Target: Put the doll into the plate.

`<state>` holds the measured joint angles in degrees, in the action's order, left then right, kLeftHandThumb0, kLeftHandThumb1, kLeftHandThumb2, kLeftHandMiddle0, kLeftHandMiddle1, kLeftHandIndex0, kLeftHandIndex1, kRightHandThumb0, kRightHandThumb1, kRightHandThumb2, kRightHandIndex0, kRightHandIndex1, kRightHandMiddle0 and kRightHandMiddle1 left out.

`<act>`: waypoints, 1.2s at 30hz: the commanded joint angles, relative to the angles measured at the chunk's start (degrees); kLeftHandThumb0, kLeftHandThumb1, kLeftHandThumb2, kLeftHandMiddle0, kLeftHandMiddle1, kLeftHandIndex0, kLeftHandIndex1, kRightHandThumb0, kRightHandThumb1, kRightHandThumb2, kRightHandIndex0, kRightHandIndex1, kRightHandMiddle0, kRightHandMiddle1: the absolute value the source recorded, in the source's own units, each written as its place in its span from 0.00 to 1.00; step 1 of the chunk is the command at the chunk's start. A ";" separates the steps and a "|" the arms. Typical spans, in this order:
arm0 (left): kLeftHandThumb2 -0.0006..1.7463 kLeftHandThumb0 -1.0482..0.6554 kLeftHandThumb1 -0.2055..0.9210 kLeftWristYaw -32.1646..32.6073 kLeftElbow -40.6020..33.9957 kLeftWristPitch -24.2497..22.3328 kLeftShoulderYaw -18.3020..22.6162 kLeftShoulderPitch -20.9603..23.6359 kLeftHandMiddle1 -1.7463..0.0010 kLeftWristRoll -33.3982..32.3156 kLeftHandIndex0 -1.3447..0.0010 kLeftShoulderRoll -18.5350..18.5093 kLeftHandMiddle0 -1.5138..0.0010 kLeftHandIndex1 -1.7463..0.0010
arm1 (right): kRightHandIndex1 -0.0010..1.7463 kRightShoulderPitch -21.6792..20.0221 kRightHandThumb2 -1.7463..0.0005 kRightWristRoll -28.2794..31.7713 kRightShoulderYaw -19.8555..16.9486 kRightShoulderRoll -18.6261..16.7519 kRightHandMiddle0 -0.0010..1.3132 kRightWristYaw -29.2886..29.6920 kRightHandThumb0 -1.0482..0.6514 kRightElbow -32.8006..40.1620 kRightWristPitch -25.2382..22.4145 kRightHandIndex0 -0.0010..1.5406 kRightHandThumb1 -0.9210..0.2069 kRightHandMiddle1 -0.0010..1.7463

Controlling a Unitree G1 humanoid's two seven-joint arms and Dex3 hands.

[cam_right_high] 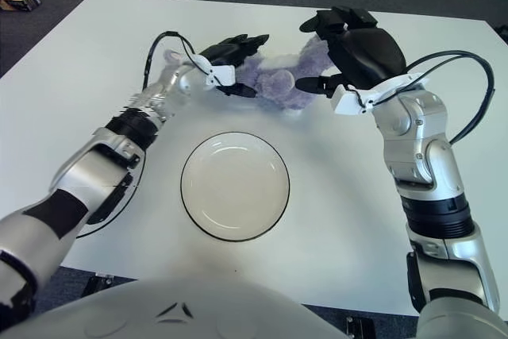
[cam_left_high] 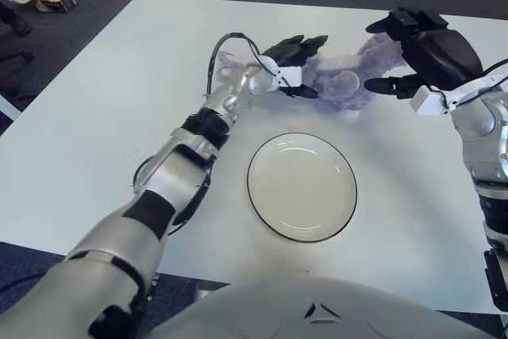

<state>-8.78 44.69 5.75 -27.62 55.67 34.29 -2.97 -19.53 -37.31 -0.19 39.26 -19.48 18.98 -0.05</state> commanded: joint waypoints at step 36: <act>0.12 0.00 0.88 18.38 22.38 0.08 -9.35 8.64 1.00 10.79 1.00 5.28 1.00 1.00 | 0.25 7.58 0.70 4.82 -3.63 -0.95 0.00 0.02 0.03 8.72 5.78 0.00 0.00 0.50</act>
<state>9.49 65.40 6.60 -36.25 63.18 44.33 2.25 -12.28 -33.26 -2.79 38.51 -20.08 26.83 5.03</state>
